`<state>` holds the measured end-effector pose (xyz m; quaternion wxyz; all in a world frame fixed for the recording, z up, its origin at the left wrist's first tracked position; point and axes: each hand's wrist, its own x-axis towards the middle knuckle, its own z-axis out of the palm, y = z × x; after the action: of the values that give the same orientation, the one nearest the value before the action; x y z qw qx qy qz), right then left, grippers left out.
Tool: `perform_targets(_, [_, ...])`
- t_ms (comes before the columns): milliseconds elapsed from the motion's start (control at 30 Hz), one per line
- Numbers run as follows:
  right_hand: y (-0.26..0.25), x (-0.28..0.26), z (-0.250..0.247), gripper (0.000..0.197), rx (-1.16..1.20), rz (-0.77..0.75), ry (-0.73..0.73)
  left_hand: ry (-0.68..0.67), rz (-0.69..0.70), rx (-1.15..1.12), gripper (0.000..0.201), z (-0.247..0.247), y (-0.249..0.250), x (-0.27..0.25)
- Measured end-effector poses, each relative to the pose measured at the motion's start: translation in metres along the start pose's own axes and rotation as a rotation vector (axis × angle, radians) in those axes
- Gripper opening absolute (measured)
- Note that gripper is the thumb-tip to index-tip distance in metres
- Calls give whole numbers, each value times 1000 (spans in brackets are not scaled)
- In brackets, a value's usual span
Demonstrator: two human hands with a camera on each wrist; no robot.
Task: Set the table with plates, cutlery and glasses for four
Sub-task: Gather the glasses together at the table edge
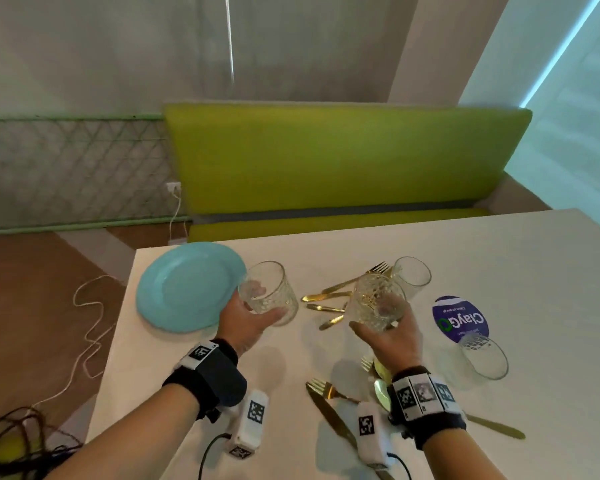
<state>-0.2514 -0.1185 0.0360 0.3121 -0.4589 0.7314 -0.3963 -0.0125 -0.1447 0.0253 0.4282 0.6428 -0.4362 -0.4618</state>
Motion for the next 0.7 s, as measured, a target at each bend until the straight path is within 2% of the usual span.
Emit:
perform_targets(100, [-23, -10, 36, 77, 31, -58, -101, 130, -41, -3, 74, -50, -15, -11])
perform_targets(267, [-44, -31, 92, 73, 42, -79, -228, 233, -152, 115, 78, -109, -50, -28])
perform_targets(433, [-49, -48, 134, 70, 12, -66, -333, 226, -263, 233, 80, -136, -80, -28])
perform_targets(600, [-50, -58, 156, 67, -41, -57, -408, 276, -315, 290, 71, -144, -93, -22])
perform_targets(700, [-48, -60, 164, 68, -57, -42, -424, 274, -302, 291, 76, -147, -97, -21])
